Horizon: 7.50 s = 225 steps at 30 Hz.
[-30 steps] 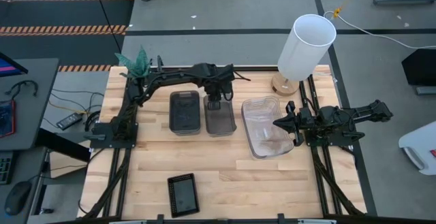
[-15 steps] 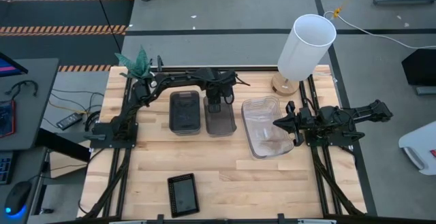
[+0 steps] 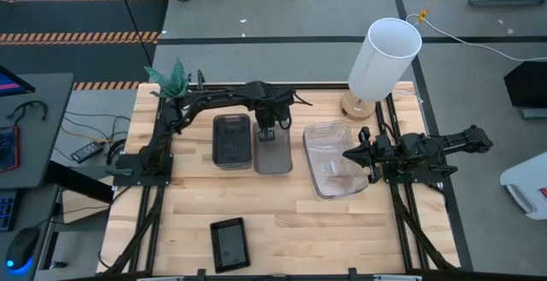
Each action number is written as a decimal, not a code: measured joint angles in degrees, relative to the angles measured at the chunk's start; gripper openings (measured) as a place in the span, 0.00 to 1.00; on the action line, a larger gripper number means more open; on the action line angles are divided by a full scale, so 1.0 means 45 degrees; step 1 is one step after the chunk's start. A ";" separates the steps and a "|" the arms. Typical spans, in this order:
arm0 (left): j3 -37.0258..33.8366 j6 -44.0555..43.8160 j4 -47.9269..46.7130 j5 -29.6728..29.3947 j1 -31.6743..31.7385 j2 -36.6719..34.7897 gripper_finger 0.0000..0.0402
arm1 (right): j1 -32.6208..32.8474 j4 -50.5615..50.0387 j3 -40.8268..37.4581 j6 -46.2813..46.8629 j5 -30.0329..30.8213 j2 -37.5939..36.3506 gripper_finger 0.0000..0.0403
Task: Stack baskets by color
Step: Stack the right gray bin on the gray bins, then return to Home Position
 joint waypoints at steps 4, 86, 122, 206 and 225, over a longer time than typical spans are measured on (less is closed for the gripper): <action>0.0005 -0.0331 -0.0493 0.0806 -0.0010 -0.0891 0.01 | 0.0000 0.0000 0.0000 -0.0004 -0.0005 0.0000 0.06; -0.5346 0.0750 0.1155 0.1887 0.2866 -0.6690 0.48 | 0.0000 -0.0001 -0.0004 -0.0001 -0.0005 0.0000 0.06; -1.8418 -0.3863 1.9197 0.0374 -0.2220 -1.5821 0.21 | 0.0000 -0.0005 -0.0004 0.0000 0.0010 0.0000 0.06; -2.3469 -0.8262 1.4597 0.2329 -0.2584 -2.7072 0.02 | 0.0000 0.0029 -0.0004 -0.0005 0.0049 0.0005 0.06; -2.3465 -0.8257 1.4599 0.2329 -0.2579 -2.7072 0.02 | -0.0005 0.0034 -0.0004 0.0000 0.0049 0.0005 0.06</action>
